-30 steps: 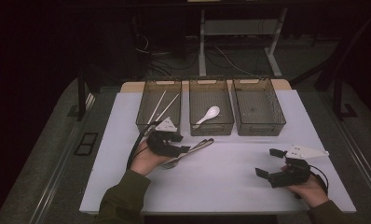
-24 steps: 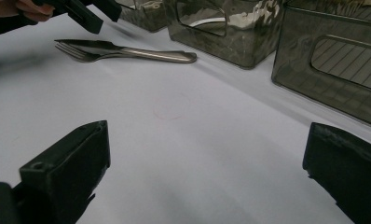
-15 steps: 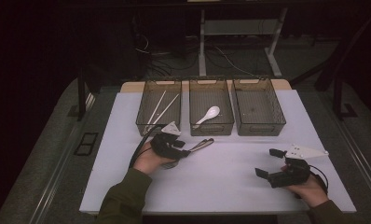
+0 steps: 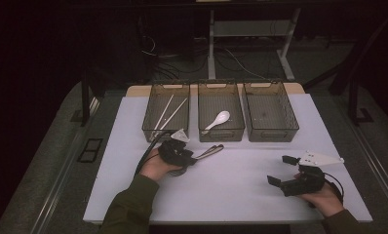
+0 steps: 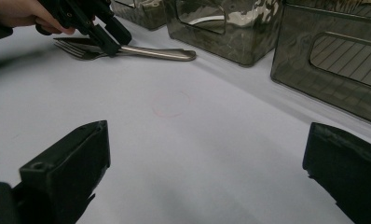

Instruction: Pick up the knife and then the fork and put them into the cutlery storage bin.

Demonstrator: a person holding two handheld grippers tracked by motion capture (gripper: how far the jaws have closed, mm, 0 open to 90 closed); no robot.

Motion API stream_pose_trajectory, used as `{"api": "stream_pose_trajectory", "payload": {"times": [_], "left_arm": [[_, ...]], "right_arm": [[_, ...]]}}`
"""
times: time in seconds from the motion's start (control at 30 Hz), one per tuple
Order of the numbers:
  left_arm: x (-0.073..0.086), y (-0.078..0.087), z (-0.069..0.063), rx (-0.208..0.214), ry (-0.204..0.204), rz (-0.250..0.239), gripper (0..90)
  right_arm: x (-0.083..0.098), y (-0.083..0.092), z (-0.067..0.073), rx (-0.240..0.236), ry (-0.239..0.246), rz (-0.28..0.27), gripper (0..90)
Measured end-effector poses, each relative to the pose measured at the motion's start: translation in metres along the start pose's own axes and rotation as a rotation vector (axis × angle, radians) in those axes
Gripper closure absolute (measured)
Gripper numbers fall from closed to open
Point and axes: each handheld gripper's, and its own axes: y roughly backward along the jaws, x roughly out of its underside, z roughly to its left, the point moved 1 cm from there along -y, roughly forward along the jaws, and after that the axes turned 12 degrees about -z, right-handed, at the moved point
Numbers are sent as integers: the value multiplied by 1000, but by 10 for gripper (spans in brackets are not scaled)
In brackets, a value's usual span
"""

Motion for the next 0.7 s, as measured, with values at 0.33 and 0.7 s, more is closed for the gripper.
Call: {"api": "stream_pose_trajectory", "payload": {"times": [0.33, 0.7], "left_arm": [[-1, -1, -4, 16, -28, 15, 708], [-3, -2, -8, 17, -31, 27, 748]], "right_arm": [[0, 0, 0, 0, 0, 0, 5], [0, 0, 0, 1, -2, -3, 5]]}}
